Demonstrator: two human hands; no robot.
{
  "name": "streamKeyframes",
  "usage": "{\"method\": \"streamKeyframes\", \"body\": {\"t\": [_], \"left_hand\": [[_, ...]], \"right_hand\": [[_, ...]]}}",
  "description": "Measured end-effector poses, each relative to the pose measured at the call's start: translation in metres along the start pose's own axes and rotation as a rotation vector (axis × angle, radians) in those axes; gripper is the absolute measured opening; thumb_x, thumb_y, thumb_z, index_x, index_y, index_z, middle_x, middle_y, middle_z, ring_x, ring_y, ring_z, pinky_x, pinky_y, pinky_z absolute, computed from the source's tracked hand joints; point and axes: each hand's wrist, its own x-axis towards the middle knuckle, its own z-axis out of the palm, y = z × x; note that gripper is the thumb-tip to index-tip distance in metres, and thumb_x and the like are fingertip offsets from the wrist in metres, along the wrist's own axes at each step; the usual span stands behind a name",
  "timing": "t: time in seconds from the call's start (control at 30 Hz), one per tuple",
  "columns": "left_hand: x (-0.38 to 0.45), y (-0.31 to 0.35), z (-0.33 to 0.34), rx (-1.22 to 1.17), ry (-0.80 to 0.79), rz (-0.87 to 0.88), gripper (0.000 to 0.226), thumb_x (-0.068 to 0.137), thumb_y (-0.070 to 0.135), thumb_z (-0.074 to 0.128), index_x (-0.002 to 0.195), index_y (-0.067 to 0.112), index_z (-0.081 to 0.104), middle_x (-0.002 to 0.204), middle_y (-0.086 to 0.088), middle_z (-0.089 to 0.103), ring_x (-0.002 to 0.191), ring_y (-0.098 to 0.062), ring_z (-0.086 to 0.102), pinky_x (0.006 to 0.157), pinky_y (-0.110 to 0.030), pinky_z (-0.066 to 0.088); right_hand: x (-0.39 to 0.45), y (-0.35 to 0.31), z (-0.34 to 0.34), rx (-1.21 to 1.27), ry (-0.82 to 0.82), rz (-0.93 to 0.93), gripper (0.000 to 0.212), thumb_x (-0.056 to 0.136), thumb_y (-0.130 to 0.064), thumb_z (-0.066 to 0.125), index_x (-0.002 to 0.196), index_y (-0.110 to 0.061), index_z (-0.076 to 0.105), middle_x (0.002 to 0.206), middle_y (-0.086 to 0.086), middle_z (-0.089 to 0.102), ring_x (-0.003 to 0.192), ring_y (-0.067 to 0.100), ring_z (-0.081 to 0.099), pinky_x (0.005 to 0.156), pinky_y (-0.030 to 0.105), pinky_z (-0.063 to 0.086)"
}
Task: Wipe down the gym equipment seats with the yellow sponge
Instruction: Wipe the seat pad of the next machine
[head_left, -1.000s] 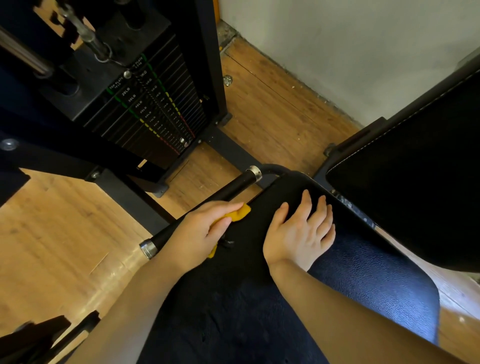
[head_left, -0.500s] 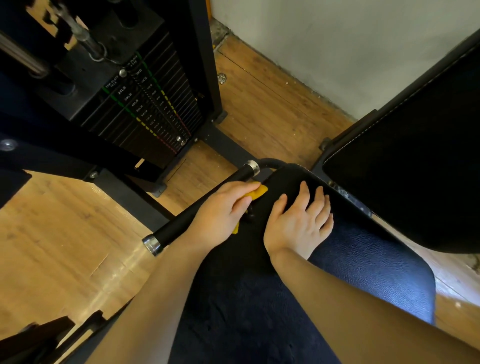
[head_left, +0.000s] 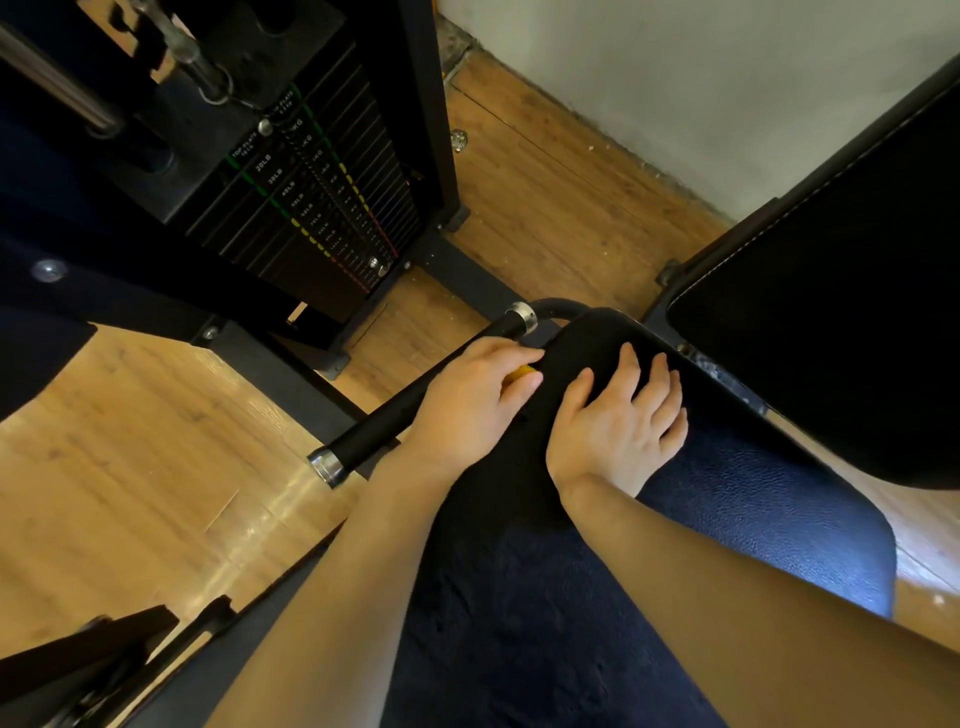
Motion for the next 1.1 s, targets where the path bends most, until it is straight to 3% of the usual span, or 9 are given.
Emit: {"method": "streamKeyframes", "body": {"t": [0.27, 0.43, 0.77, 0.93, 1.1], "left_hand": [[-0.064, -0.034, -0.021, -0.008, 0.048, 0.01, 0.04, 0.095, 0.021, 0.056, 0.134, 0.029, 0.054, 0.129, 0.011, 0.054, 0.114, 0.008, 0.044, 0.093, 0.001, 0.028], [-0.084, -0.043, -0.026, 0.004, 0.066, 0.002, 0.038, 0.096, 0.027, 0.056, 0.134, 0.029, 0.056, 0.127, 0.012, 0.056, 0.116, 0.004, 0.048, 0.095, -0.003, 0.031], [-0.034, -0.026, -0.014, 0.001, 0.007, 0.009, 0.039, 0.097, 0.021, 0.054, 0.136, 0.022, 0.054, 0.131, 0.004, 0.055, 0.119, -0.006, 0.049, 0.089, 0.004, 0.027], [-0.072, -0.038, -0.035, 0.006, -0.029, -0.002, 0.036, 0.096, 0.019, 0.057, 0.132, 0.022, 0.057, 0.127, 0.009, 0.056, 0.112, 0.006, 0.045, 0.091, 0.003, 0.028], [-0.122, -0.053, -0.053, 0.009, -0.004, -0.052, 0.037, 0.092, 0.021, 0.06, 0.128, 0.032, 0.058, 0.125, 0.02, 0.054, 0.118, 0.006, 0.047, 0.096, -0.002, 0.03]], "right_hand": [[0.0, 0.001, 0.002, 0.005, 0.018, -0.015, 0.05, 0.094, -0.039, 0.047, 0.141, -0.02, 0.042, 0.15, 0.012, 0.035, 0.142, 0.03, 0.025, 0.112, 0.051, 0.02], [0.001, 0.002, 0.002, 0.0, 0.005, -0.016, 0.051, 0.095, -0.04, 0.044, 0.142, -0.02, 0.04, 0.151, 0.012, 0.034, 0.143, 0.03, 0.024, 0.113, 0.051, 0.019], [0.001, 0.002, 0.001, 0.005, -0.011, -0.019, 0.051, 0.095, -0.04, 0.043, 0.142, -0.021, 0.039, 0.152, 0.012, 0.032, 0.143, 0.03, 0.023, 0.113, 0.051, 0.018], [0.0, 0.003, -0.002, 0.013, -0.033, -0.02, 0.051, 0.096, -0.04, 0.041, 0.143, -0.021, 0.037, 0.153, 0.012, 0.03, 0.144, 0.03, 0.02, 0.114, 0.051, 0.016], [0.0, 0.002, -0.005, 0.022, -0.048, -0.028, 0.052, 0.097, -0.04, 0.039, 0.145, -0.02, 0.036, 0.154, 0.013, 0.028, 0.144, 0.03, 0.019, 0.114, 0.05, 0.014]]}}
